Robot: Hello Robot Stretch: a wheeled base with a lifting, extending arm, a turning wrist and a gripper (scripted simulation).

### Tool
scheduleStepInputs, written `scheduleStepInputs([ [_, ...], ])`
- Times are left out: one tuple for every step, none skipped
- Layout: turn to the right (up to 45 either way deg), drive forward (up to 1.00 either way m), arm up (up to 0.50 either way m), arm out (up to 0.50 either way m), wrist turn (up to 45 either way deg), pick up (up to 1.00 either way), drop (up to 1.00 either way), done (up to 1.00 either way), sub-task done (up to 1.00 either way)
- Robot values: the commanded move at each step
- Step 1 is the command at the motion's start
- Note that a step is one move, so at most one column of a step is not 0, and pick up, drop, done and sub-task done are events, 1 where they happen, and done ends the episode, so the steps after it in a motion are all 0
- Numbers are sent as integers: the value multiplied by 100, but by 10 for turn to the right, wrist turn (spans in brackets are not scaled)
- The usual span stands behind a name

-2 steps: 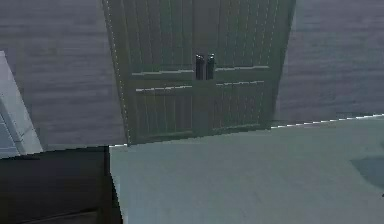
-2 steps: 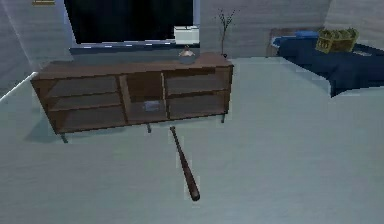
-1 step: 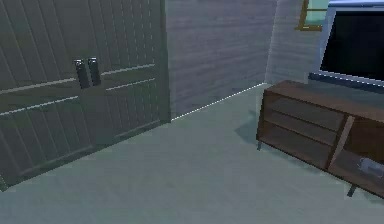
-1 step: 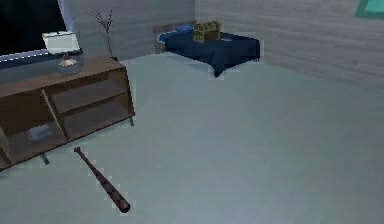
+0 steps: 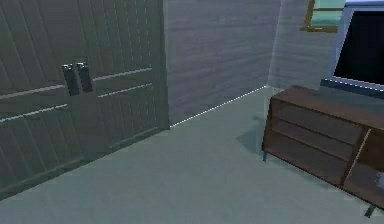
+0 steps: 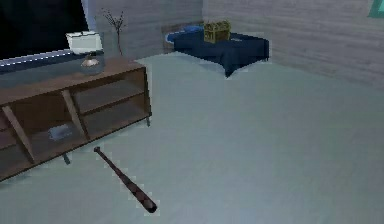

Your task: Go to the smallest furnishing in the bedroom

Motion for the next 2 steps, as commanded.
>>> scheduleStepInputs([
  [450, 0, 0, 0, 0, 0, 0, 0, 0],
  [30, 0, 0, 0, 0, 0, 0, 0, 0],
])
